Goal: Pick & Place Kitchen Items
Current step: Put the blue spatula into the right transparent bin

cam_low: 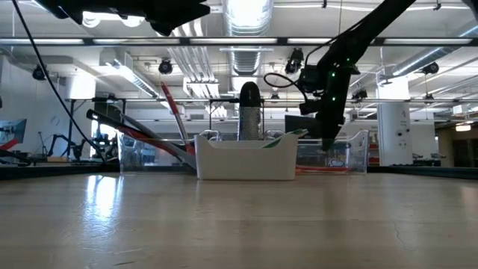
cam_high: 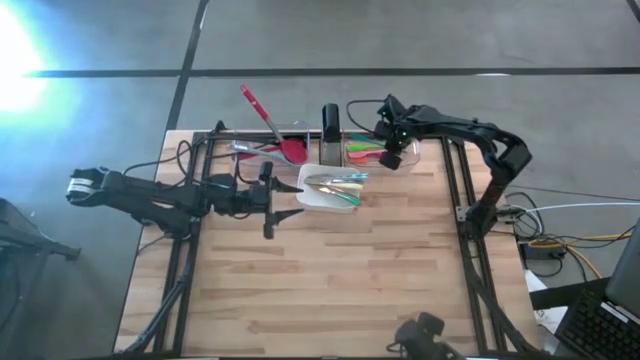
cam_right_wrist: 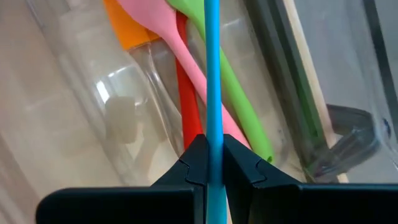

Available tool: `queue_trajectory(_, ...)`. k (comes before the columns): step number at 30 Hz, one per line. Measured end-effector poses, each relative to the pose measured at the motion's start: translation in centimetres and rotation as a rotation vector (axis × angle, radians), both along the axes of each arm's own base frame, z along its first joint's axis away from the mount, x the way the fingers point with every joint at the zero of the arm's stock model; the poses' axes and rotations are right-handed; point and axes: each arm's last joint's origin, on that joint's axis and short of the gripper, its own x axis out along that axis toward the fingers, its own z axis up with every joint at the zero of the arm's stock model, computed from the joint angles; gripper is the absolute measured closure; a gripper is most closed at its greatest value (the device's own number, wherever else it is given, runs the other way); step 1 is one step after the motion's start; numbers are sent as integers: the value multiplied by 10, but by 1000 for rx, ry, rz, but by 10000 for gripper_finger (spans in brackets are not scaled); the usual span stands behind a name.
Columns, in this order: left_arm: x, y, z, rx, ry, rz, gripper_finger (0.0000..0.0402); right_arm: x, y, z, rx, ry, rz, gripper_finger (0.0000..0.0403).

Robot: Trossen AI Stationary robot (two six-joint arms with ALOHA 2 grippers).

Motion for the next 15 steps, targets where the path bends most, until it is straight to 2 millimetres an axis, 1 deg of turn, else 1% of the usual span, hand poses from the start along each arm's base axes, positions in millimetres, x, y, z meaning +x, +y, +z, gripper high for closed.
queue_trajectory(9, 0, 0, -1, -1, 7, 1, 172, 2, -11, -21, 26, 15, -18, 385)
queue_trajectory(15, 0, 0, -1, -2, 11, 1, 172, 2, -16, -30, 56, 8, -25, 385)
